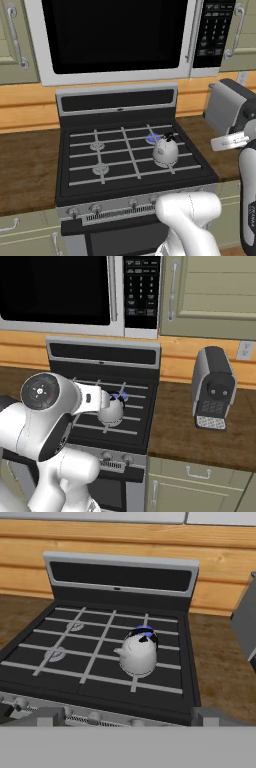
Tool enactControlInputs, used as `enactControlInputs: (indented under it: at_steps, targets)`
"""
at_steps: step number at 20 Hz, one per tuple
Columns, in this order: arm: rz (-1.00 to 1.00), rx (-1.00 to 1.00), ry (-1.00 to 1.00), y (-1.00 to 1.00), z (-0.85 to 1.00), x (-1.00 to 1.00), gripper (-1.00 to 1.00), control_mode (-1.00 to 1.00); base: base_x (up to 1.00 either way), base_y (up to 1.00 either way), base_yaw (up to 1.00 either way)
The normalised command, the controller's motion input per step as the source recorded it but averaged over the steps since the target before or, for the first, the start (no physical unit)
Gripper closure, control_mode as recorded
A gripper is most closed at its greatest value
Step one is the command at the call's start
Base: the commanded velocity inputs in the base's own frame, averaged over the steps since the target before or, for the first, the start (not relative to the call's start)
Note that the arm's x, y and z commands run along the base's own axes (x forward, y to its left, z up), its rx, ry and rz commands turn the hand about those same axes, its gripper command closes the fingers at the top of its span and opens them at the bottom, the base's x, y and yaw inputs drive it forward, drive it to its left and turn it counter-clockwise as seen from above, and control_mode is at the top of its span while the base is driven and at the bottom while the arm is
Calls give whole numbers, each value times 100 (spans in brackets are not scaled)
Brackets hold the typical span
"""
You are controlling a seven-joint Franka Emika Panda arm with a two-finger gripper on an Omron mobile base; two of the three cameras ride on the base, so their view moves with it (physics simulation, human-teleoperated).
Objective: Turn off the rear right burner of the stove.
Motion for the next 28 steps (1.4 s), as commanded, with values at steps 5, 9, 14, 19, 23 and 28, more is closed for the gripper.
enactControlInputs:
  at_steps: [5,9,14,19,23,28]
  targets:
    - [0,0,0,0,-1,-11,-100,-100,0,0,0]
    - [0,0,0,3,-3,-21,-100,-100,0,0,0]
    - [0,-1,0,6,-2,-3,-100,100,-29,50,0]
    - [0,0,0,0,0,0,-100,100,-25,59,0]
    - [0,0,0,0,0,0,-100,100,3,47,-3]
    - [0,0,0,0,0,0,-100,100,12,47,-9]
